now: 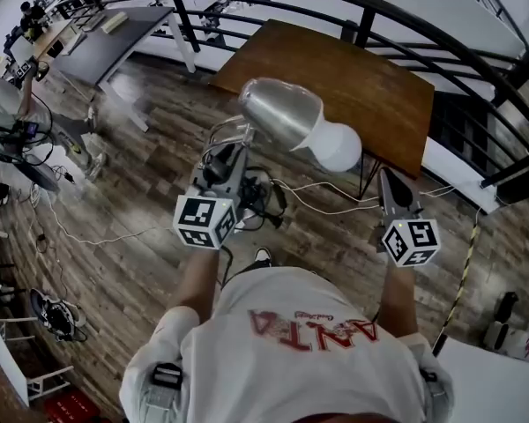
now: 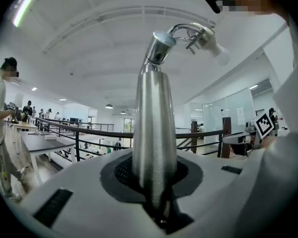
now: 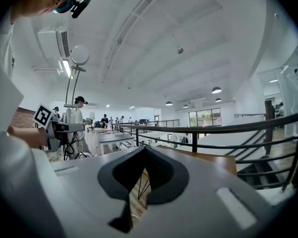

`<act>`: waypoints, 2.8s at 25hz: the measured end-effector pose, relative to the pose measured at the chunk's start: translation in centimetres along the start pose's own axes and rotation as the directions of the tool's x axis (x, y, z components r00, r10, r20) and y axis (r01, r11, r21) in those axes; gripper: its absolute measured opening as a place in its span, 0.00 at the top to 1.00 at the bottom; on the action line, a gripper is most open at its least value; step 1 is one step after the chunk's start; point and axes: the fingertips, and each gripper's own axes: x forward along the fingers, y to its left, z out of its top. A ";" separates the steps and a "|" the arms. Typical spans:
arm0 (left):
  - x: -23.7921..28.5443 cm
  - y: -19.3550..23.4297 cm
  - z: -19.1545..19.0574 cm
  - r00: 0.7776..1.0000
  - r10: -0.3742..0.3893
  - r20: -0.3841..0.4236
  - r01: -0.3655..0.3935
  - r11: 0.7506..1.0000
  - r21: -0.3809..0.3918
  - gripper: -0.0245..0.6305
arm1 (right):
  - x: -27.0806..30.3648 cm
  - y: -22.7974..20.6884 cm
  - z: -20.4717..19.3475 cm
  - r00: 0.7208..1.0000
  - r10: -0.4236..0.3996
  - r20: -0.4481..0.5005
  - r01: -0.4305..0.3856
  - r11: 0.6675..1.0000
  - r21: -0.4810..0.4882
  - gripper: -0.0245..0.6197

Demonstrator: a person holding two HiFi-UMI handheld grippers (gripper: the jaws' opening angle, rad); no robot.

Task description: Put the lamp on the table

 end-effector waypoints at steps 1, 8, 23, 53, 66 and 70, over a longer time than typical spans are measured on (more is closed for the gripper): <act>0.2 0.1 0.0 1.000 0.000 0.001 0.000 1.000 -0.001 0.83 | 0.1 0.0 0.1 1.000 0.002 0.002 -0.002 1.000 0.007 0.96; 1.7 1.9 -0.6 1.000 0.003 -0.012 -0.003 1.000 -0.011 0.83 | 1.5 0.0 0.0 1.000 -0.003 -0.002 0.003 1.000 0.026 0.96; 4.9 9.4 -1.1 0.999 -0.050 -0.003 0.050 0.999 -0.023 0.83 | 7.2 3.3 0.3 0.998 -0.067 -0.018 0.067 0.998 0.011 0.96; 23.6 15.9 1.0 0.997 0.069 -0.040 -0.069 0.998 0.001 0.83 | 26.8 -10.1 2.9 0.998 0.051 -0.039 -0.049 0.998 0.045 0.96; 33.5 14.2 2.7 0.998 0.056 -0.032 -0.056 0.998 -0.002 0.83 | 29.8 -18.7 0.5 0.997 0.057 -0.060 -0.050 0.992 0.119 0.96; 36.1 14.6 2.9 0.998 0.057 -0.037 -0.056 0.998 0.019 0.83 | 30.6 -20.7 0.1 0.997 0.034 -0.063 -0.025 0.990 0.141 0.96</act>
